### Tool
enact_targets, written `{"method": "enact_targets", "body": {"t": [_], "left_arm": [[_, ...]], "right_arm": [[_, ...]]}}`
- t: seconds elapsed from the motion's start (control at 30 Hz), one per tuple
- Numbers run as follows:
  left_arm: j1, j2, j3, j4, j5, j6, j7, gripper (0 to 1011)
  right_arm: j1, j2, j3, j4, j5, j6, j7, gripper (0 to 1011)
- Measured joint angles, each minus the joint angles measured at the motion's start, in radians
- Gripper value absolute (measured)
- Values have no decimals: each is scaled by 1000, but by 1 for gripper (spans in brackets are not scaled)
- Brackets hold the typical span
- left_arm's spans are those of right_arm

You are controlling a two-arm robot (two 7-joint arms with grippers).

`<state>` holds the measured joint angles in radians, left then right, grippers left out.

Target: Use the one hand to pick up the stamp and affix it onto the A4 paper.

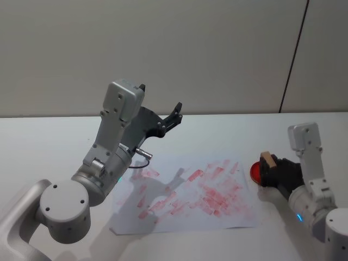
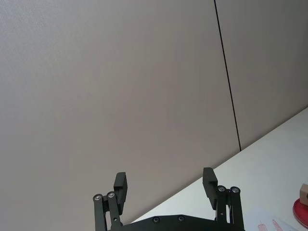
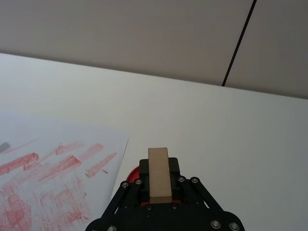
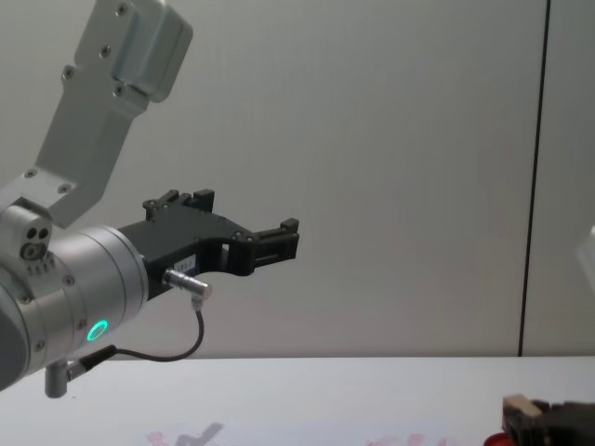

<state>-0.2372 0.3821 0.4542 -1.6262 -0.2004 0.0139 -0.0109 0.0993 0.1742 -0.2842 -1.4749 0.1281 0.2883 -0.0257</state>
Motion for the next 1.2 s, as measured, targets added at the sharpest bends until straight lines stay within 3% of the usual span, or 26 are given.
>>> {"method": "enact_targets", "body": {"t": [0.37, 0.6, 1.0, 1.2], "left_arm": [[0, 0, 0, 0, 0, 0, 0, 1001], [0, 0, 0, 0, 0, 0, 0, 1001], [0, 0, 0, 0, 0, 0, 0, 1001], [0, 0, 0, 0, 0, 0, 0, 1001]], "right_arm": [[9, 6, 8, -58, 10, -43, 62, 217], [22, 4, 6, -97, 28, -46, 137, 217], [39, -11, -22, -111, 34, 19, 274, 217], [44, -20, -46, -86, 6, 67, 334, 217]]}}
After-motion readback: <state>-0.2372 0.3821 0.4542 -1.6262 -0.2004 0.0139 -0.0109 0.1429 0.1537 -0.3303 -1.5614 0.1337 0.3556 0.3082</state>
